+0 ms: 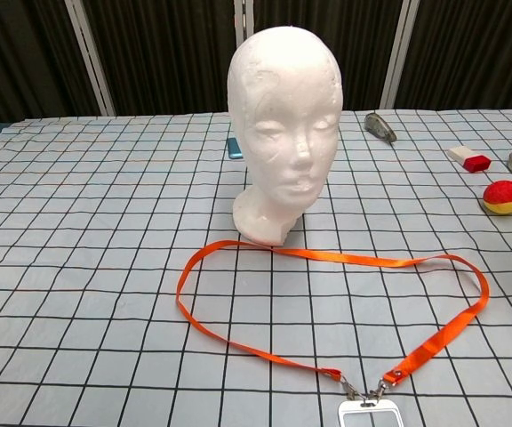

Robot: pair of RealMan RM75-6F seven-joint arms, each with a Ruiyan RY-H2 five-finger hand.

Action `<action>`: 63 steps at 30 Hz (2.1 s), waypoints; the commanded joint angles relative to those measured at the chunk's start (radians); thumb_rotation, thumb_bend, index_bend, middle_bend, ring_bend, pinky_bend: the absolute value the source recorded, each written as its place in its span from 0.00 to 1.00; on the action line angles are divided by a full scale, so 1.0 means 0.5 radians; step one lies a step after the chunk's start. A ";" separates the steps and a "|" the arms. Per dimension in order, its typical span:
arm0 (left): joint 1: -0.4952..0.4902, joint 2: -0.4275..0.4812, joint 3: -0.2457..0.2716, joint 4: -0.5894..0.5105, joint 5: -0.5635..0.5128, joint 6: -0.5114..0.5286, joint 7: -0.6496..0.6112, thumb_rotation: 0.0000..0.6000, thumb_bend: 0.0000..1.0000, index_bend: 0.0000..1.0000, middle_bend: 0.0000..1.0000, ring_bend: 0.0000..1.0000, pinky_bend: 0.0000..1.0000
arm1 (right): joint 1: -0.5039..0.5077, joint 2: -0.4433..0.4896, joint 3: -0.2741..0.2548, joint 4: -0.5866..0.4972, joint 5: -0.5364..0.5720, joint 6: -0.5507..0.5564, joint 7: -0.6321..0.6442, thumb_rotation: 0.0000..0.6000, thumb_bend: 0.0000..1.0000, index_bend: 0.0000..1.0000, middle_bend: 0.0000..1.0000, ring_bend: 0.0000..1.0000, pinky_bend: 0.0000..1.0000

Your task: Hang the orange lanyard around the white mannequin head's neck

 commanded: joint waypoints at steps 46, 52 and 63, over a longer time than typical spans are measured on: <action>-0.094 -0.124 -0.036 0.173 -0.201 -0.136 0.053 1.00 0.00 0.00 0.00 0.00 0.00 | 0.576 -0.883 0.003 0.699 0.590 -0.392 -0.856 1.00 0.34 0.55 0.00 0.00 0.00; -0.094 -0.123 -0.032 0.170 -0.199 -0.129 0.055 1.00 0.00 0.00 0.00 0.00 0.00 | 0.574 -0.882 -0.018 0.739 0.577 -0.387 -0.845 1.00 0.37 0.57 0.00 0.00 0.00; -0.105 -0.132 -0.029 0.183 -0.211 -0.148 0.052 1.00 0.00 0.00 0.00 0.00 0.00 | 0.561 -0.860 -0.033 0.751 0.530 -0.356 -0.783 1.00 0.44 0.68 0.01 0.00 0.00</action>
